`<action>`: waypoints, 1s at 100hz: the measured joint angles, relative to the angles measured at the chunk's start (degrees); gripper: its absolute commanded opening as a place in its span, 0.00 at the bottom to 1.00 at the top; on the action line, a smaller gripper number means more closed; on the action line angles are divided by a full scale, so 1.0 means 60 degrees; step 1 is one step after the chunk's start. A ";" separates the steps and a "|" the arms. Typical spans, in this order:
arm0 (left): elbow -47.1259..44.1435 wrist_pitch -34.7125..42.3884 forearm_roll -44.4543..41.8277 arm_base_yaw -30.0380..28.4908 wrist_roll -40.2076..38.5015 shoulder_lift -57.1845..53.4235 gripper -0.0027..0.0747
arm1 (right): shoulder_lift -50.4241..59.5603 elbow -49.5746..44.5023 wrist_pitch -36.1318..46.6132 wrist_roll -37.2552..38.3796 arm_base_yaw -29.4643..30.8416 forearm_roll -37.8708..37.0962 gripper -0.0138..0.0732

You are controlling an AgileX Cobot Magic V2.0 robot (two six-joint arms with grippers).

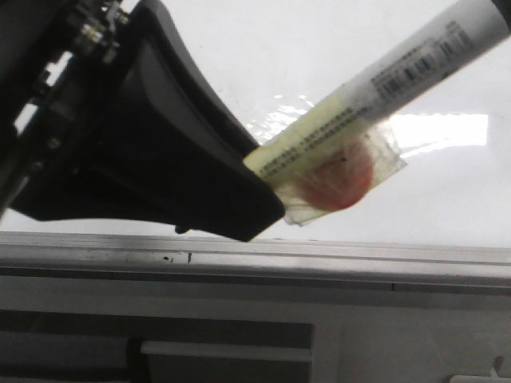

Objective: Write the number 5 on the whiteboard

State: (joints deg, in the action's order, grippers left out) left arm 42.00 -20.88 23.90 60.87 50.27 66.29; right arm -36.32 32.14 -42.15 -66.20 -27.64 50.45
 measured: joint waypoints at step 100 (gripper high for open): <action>-0.0077 -0.0158 0.0119 0.0000 0.0046 0.0000 0.01 | -0.3052 0.0053 0.2183 -0.1299 -0.1907 0.2459 0.09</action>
State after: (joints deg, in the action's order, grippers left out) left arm 41.53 -21.83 24.61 60.87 50.54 66.29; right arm -54.63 32.45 -29.05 -74.00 -39.09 65.21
